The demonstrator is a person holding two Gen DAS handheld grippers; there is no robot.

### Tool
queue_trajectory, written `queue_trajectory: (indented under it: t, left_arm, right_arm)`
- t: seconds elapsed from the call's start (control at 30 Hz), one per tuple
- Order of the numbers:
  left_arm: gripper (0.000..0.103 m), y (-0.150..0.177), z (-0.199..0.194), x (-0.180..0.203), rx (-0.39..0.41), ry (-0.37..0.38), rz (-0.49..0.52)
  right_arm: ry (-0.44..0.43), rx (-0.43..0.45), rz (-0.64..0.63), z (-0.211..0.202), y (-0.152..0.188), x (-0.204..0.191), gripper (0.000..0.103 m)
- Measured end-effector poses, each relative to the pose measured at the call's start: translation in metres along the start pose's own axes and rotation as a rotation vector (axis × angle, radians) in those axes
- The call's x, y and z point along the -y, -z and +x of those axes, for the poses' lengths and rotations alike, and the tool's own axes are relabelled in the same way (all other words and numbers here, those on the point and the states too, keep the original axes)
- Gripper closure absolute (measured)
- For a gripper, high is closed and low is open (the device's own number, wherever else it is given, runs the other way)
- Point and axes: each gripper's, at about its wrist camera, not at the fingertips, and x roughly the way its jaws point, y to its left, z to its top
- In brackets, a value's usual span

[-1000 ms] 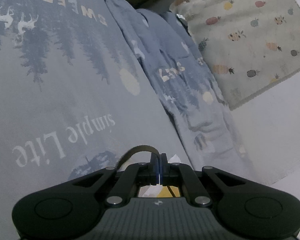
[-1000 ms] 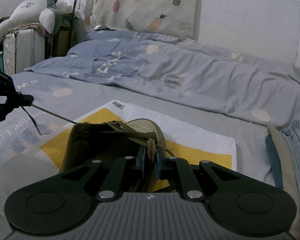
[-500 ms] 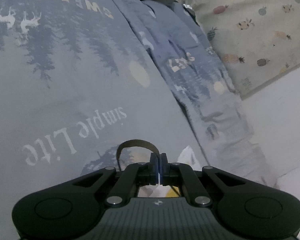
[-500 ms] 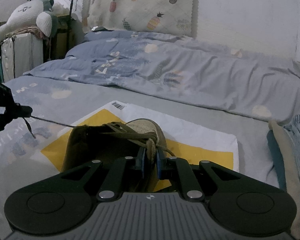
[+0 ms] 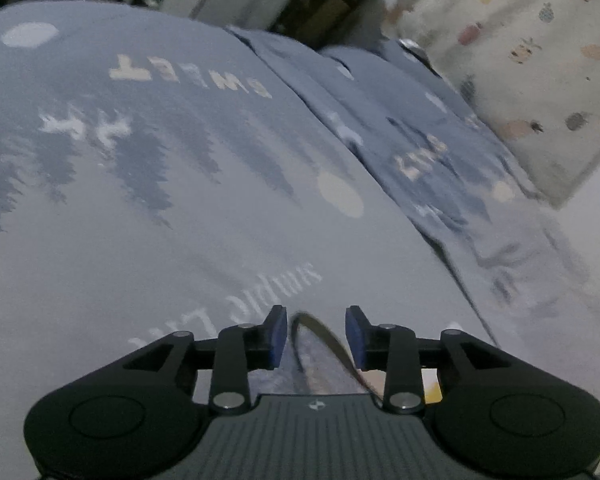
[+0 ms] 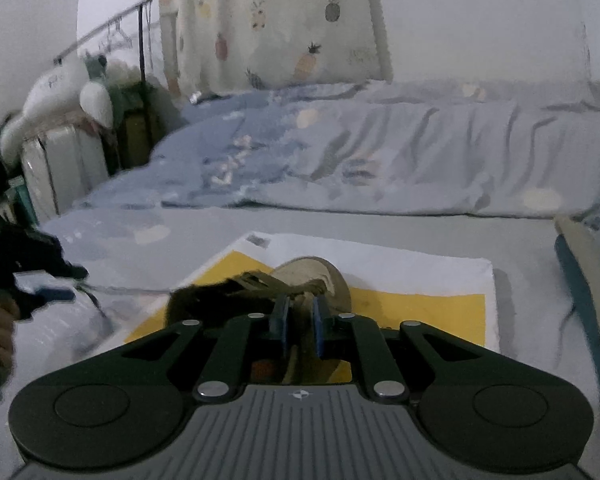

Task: Lace up shoes with both hands

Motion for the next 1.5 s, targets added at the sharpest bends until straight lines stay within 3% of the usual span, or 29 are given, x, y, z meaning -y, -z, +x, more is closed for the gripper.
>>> queue_trajectory:
  t: [0.13,0.23,0.33,0.5,0.6,0.73,0.93,1.17,1.5]
  left_arm:
    - [0.064,0.003,-0.007,0.009,0.05,-0.064,0.002]
    - [0.06,0.01,-0.014,0.023,0.065,-0.022,0.027]
    - [0.059,0.024,-0.024,0.046,0.071,0.085,0.096]
    - [0.056,0.059,-0.045,0.085,0.024,0.386,0.276]
    - [0.056,0.081,-0.057,0.1,-0.015,0.526,0.381]
    - [0.055,0.11,-0.066,0.113,-0.079,0.633,0.48]
    - [0.055,0.133,-0.069,0.117,-0.115,0.664,0.552]
    - [0.055,0.131,-0.07,0.117,-0.121,0.66,0.54]
    - [0.055,0.128,-0.068,0.115,-0.143,0.655,0.525]
  right_arm:
    - [-0.011,0.036,0.122,-0.012,-0.001,0.024,0.082]
    - [0.019,0.044,0.206,-0.02,-0.001,0.05,0.081]
    - [0.076,0.046,0.322,-0.029,0.003,0.081,0.078]
    - [0.153,0.029,0.534,-0.046,0.021,0.13,0.077]
    - [0.201,0.031,0.641,-0.06,0.034,0.153,0.077]
    - [0.239,0.032,0.793,-0.072,0.049,0.177,0.077]
    - [0.223,-0.02,1.023,-0.067,0.076,0.196,0.077]
    - [0.265,-0.068,1.125,-0.052,0.087,0.2,0.077]
    - [0.348,-0.094,1.085,-0.024,0.081,0.197,0.078]
